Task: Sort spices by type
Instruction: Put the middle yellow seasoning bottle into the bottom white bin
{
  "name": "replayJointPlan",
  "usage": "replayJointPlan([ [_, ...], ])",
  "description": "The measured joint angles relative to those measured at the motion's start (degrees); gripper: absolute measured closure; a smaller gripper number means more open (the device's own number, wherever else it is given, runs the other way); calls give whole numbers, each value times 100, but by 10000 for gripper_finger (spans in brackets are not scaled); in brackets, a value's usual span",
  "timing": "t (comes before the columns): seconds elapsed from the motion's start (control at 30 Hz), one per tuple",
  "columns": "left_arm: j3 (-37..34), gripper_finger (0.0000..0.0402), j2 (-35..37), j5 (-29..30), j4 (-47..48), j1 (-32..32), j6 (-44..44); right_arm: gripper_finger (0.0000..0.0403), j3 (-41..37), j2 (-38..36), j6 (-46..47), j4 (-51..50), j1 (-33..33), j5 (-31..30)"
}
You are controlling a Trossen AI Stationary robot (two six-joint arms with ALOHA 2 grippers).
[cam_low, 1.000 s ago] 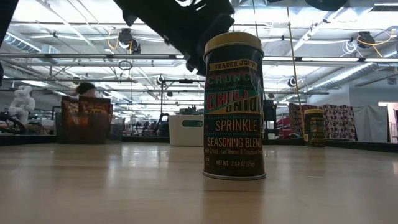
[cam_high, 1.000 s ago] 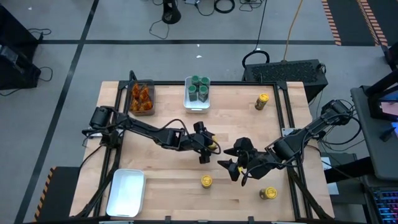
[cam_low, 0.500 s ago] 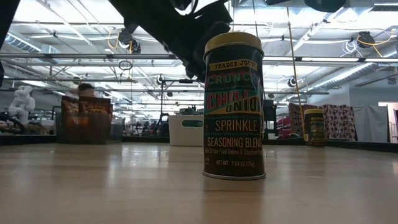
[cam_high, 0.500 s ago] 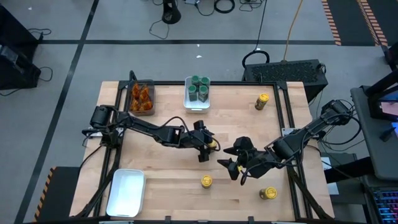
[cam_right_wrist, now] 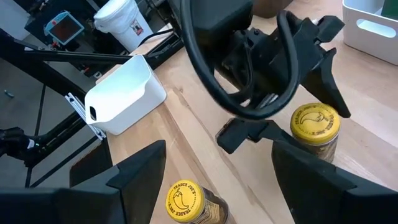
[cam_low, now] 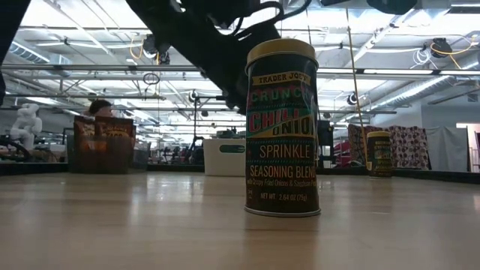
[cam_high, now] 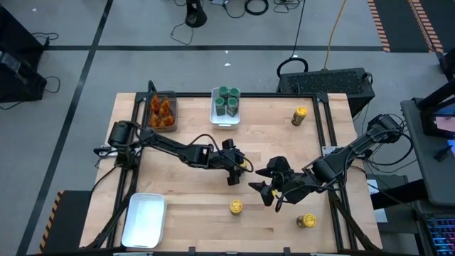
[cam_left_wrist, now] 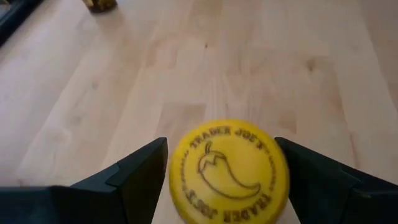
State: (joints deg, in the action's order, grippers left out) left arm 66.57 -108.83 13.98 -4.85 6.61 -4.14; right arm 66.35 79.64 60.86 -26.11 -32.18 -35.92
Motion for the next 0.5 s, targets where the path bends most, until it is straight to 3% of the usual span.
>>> replayJointPlan([
  [0.5, 4, 110, -50, -55, 49, -20, -2, 129, 0, 0, -26, -123, 1, 24],
])
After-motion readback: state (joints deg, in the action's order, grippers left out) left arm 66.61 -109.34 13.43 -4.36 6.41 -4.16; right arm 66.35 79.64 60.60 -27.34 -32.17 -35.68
